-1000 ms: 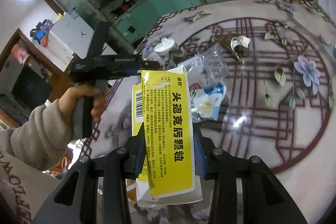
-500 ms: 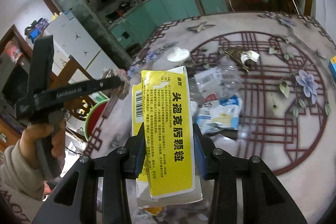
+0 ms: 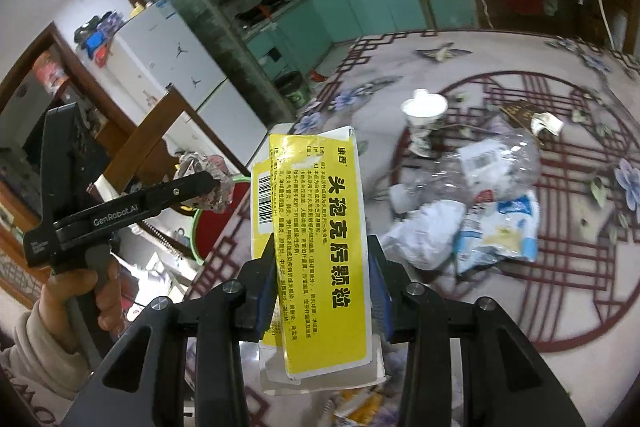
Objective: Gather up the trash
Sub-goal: 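Carry both items over the red bin and open both tools to drop them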
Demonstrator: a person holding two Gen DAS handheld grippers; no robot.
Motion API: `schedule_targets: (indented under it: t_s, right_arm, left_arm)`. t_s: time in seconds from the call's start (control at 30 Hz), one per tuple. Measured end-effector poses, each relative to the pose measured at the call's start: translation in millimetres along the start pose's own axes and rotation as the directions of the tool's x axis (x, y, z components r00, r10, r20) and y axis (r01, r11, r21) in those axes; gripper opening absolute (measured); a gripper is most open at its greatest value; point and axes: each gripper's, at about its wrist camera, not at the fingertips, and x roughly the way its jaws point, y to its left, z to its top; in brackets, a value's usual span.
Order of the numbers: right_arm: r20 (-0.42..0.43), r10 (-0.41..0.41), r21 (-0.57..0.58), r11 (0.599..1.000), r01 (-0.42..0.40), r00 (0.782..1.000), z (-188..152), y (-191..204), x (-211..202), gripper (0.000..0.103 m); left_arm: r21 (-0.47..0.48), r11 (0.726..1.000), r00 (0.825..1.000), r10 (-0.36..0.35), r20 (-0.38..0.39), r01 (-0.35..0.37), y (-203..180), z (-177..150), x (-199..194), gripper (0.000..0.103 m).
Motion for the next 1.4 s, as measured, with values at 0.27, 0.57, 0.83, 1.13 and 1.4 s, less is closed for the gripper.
schedule_targets:
  t_s: [0.27, 0.57, 0.83, 1.13, 1.4]
  right_arm:
    - [-0.034, 0.018, -0.059, 0.998, -0.02, 0.999, 6.4, 46.0, 30.5, 0.038]
    - [-0.043, 0.007, -0.064, 0.998, -0.01, 0.999, 9.7, 91.1, 59.8, 0.038]
    - [-0.048, -0.021, -0.056, 0.998, 0.018, 0.999, 14.0, 129.2, 92.4, 0.038]
    - [-0.047, -0.033, -0.054, 0.998, 0.03, 0.998, 19.1, 173.3, 128.8, 0.038]
    - [-0.035, -0.032, -0.057, 0.998, 0.03, 0.999, 31.7, 203.3, 154.1, 0.038]
  left_arm:
    - [-0.074, 0.997, 1.0, 0.021, 0.009, -0.021, 53.2, -0.6, -8.6, 0.05]
    - [-0.094, 0.995, 1.0, 0.013, 0.012, -0.012, 102.9, 11.0, -11.1, 0.05]
    - [-0.089, 0.996, 1.0, 0.002, 0.008, -0.001, 144.8, 21.7, -11.9, 0.05]
    - [-0.094, 0.996, 1.0, -0.002, 0.008, 0.002, 191.2, 32.5, -9.2, 0.05]
    - [-0.107, 0.994, 1.0, 0.006, 0.003, -0.006, 225.6, 38.7, -8.3, 0.05]
